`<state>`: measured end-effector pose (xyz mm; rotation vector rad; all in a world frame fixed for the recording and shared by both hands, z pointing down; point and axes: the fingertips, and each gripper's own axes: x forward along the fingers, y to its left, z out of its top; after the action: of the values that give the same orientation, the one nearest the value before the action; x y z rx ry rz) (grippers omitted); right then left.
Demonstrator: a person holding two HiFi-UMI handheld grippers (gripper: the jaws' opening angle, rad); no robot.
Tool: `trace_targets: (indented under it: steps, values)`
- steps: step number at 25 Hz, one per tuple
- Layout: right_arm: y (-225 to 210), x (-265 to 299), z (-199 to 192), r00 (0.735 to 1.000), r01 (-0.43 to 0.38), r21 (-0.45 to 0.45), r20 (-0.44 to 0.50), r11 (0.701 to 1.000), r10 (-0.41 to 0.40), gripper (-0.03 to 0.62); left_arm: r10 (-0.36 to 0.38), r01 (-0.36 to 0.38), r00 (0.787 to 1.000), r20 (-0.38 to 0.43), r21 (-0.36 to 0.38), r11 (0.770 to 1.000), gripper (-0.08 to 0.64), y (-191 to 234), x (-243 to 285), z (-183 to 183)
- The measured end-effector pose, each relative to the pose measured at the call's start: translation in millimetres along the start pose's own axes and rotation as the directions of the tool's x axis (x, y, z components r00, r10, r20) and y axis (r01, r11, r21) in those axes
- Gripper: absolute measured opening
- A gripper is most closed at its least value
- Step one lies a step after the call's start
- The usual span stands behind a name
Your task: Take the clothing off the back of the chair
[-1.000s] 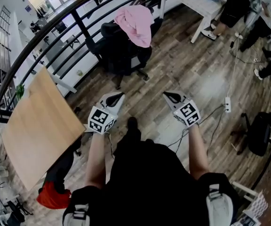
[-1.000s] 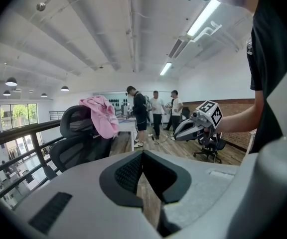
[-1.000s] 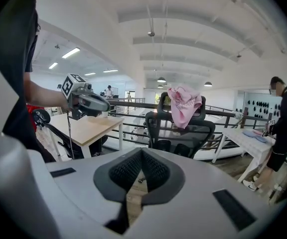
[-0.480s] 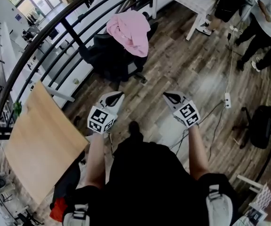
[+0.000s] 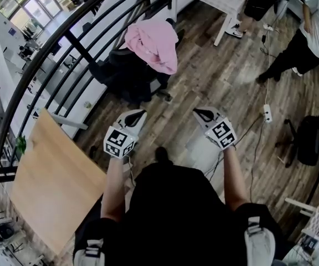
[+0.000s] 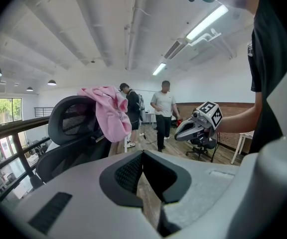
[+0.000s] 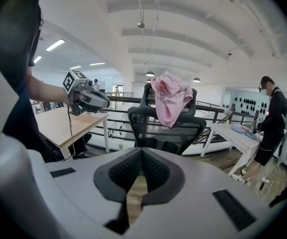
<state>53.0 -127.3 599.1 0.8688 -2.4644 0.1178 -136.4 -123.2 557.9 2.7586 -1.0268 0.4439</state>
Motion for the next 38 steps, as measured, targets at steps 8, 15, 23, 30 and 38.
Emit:
trace_targets:
  steps: [8, 15, 23, 30, 38]
  values:
    - [-3.7, 30.0, 26.8, 0.999, 0.039, -0.025, 0.024, 0.999, -0.039, -0.002, -0.041, 0.040, 0.999, 0.007, 0.025, 0.999, 0.003, 42.4, -1.9, 6.5]
    - [7.8, 49.7, 33.1, 0.999, 0.044, -0.015, 0.000, 0.999, -0.044, -0.002, -0.042, 0.042, 0.999, 0.028, 0.028, 0.999, 0.003, 65.7, -10.1, 9.8]
    - [10.7, 58.8, 39.6, 0.999, 0.036, -0.035, -0.005, 0.999, -0.036, -0.002, -0.024, 0.023, 0.999, 0.037, 0.021, 1.000, 0.003, 78.2, -20.8, 5.3]
    - [7.1, 70.4, 52.6, 1.000, 0.016, -0.065, 0.006, 0.998, -0.016, -0.002, 0.001, -0.002, 0.999, 0.048, 0.014, 1.000, 0.003, 91.3, -27.7, 10.7]
    - [-15.1, 76.4, 57.7, 1.000, 0.015, -0.042, -0.007, 0.999, -0.015, -0.002, 0.015, -0.017, 0.997, 0.069, 0.036, 0.999, 0.003, 98.0, -15.4, 31.1]
